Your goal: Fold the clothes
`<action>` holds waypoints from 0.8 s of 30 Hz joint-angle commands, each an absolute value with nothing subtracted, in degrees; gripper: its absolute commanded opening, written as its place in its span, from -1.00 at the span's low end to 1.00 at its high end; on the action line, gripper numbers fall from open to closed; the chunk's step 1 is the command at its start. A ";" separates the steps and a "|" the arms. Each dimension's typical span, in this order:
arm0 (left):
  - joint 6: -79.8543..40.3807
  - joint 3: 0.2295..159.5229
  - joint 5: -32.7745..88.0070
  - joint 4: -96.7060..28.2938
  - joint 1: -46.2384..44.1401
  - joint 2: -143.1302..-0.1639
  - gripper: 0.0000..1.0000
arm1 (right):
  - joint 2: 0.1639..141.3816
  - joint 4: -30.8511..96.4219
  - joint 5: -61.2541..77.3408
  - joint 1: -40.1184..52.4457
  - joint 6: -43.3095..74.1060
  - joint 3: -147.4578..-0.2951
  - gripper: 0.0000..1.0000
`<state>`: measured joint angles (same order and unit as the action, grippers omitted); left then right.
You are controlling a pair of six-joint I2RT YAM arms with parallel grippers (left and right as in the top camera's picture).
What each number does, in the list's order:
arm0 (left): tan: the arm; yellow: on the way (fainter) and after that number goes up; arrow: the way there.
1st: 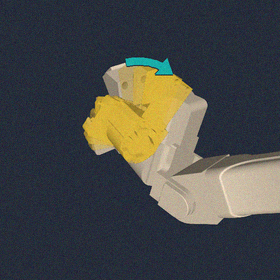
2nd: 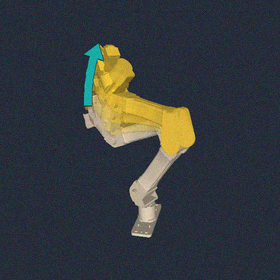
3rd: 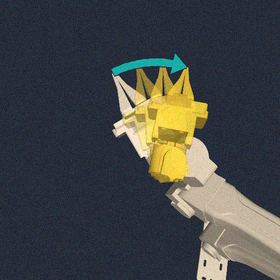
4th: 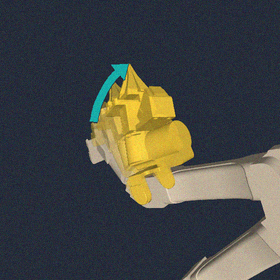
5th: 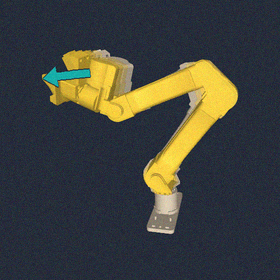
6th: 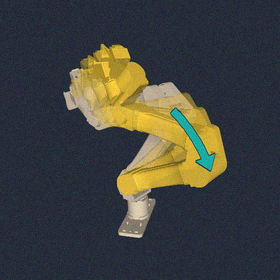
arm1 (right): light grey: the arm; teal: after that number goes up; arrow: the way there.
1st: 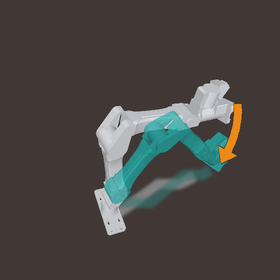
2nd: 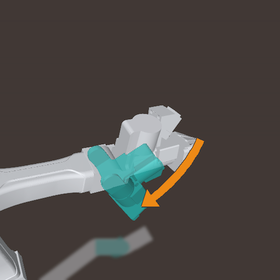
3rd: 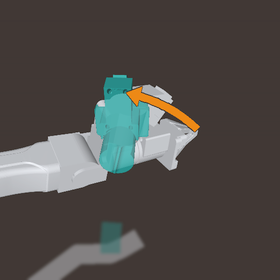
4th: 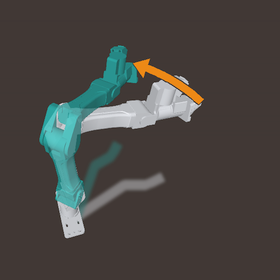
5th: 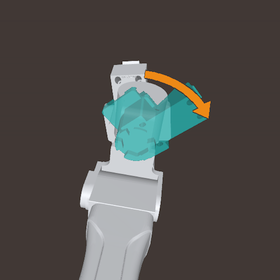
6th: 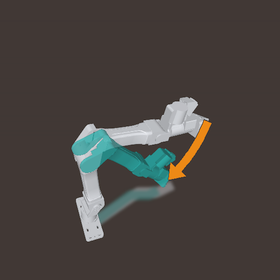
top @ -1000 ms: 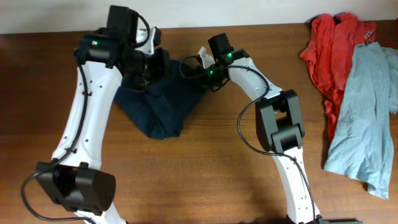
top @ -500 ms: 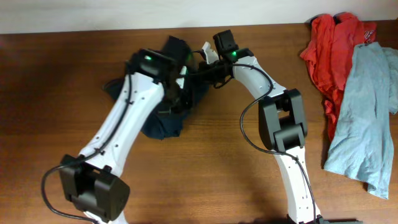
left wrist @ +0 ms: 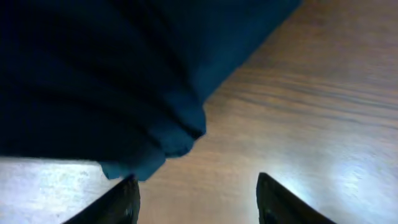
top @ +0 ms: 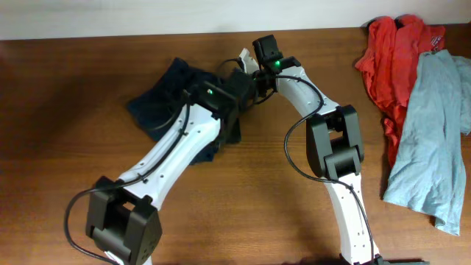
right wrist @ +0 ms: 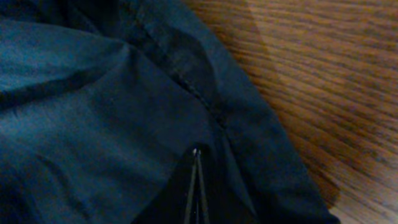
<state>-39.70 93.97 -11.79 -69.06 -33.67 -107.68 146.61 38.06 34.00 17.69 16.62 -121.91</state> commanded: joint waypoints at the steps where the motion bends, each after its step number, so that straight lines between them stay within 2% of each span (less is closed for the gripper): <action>1: -42.89 90.67 -14.90 -67.00 -33.23 -107.28 0.20 | 147.52 38.11 34.30 17.32 15.88 -122.06 -0.92; 13: -45.82 81.87 -24.47 -54.33 -33.23 -107.28 0.20 | 147.57 38.11 34.28 17.34 14.98 -122.06 -0.92; 18: -45.80 81.78 -26.85 -54.02 -33.21 -107.28 0.04 | 147.83 38.06 34.22 17.32 14.85 -122.06 -0.92; 24: -45.80 80.79 -28.51 -53.63 -33.19 -108.12 -0.07 | 147.87 37.85 34.28 17.32 14.85 -122.06 -0.92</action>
<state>-45.28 82.00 -25.28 -54.04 -33.58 -107.68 146.61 38.02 34.00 17.69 15.79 -121.93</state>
